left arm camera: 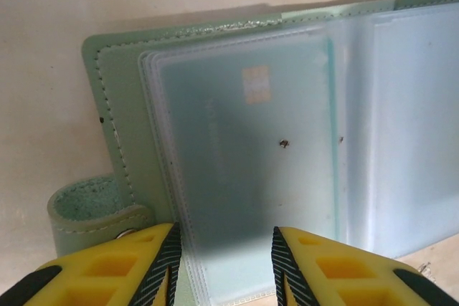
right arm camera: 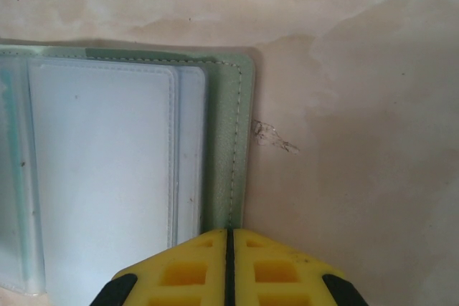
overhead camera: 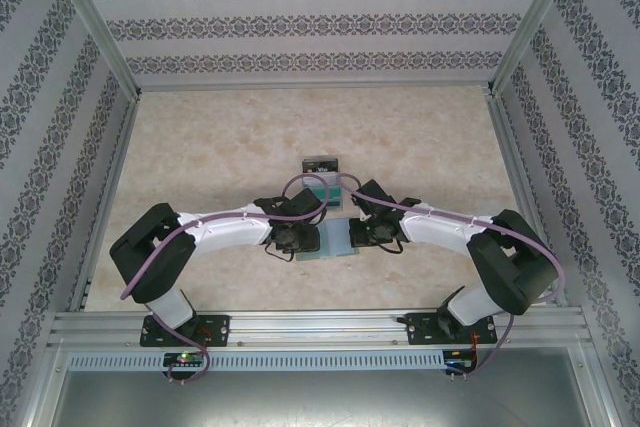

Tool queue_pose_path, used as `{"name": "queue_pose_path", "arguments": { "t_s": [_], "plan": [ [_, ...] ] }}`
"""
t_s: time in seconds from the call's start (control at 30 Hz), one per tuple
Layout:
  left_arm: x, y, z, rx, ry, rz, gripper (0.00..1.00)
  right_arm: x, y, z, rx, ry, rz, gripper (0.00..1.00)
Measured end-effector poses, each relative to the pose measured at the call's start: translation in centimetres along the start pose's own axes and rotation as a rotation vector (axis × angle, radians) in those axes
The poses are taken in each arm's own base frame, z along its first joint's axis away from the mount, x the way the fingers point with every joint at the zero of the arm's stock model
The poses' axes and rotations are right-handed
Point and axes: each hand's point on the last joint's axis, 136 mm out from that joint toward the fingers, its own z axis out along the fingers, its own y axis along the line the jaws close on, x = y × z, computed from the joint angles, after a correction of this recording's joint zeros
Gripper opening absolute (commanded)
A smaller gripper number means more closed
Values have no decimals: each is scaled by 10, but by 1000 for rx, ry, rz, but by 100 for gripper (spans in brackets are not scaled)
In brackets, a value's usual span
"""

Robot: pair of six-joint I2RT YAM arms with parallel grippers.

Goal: Take the credit cards out of the card holder

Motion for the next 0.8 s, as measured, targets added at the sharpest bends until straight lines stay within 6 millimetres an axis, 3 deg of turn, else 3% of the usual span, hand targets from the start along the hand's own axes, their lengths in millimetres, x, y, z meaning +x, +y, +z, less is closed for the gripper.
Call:
{"name": "queue_pose_path", "arguments": {
  "t_s": [0.57,0.8],
  "plan": [
    [3,-11,3,47,29,47,36,0,0,2,2,6,9,0],
    [2,-17,3,74,30,60,41,0,1,2,7,14,19,0]
  ]
}}
